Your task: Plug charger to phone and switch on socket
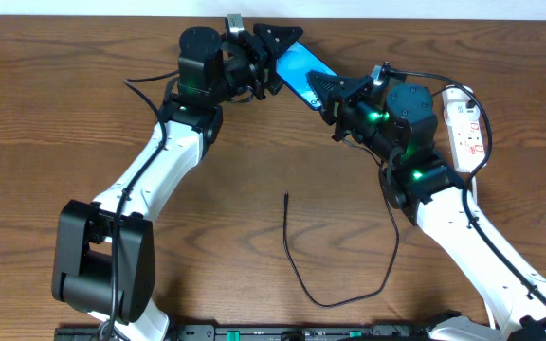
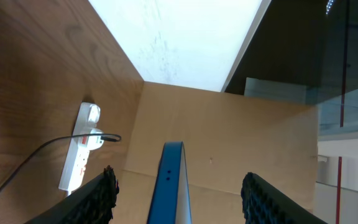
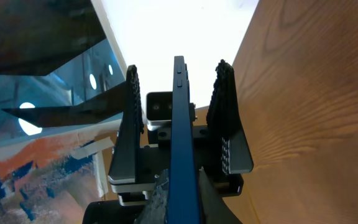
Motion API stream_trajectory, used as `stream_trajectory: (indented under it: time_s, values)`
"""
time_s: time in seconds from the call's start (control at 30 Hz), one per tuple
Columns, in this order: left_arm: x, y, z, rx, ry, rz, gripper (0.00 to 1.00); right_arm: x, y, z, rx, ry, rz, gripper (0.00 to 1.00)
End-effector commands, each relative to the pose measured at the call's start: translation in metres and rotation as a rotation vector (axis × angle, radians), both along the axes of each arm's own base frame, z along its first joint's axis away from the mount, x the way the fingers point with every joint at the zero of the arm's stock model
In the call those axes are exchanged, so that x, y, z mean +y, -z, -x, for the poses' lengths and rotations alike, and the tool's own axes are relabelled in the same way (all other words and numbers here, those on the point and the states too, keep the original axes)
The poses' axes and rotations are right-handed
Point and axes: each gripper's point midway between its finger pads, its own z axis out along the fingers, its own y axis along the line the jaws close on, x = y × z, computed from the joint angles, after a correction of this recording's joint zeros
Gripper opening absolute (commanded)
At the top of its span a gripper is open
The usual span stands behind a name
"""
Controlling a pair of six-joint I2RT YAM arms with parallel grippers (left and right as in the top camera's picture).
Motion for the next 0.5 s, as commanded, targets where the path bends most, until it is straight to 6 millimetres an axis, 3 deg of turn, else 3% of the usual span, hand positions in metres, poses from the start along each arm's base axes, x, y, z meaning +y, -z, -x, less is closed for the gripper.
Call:
stream_trajectory:
  time_s: [0.0,0.47]
  values:
    - [-0.0005,-0.0204,0.0039,-0.042,0.013,0.015,0.62,0.0058,-0.0110,0.0043,-0.025,-0.026,-0.014,0.01]
    - [-0.0005,-0.0204,0.0039,-0.042,0.013,0.015,0.33,0.0099,-0.0108,0.0069,-0.024,-0.039,-0.014,0.01]
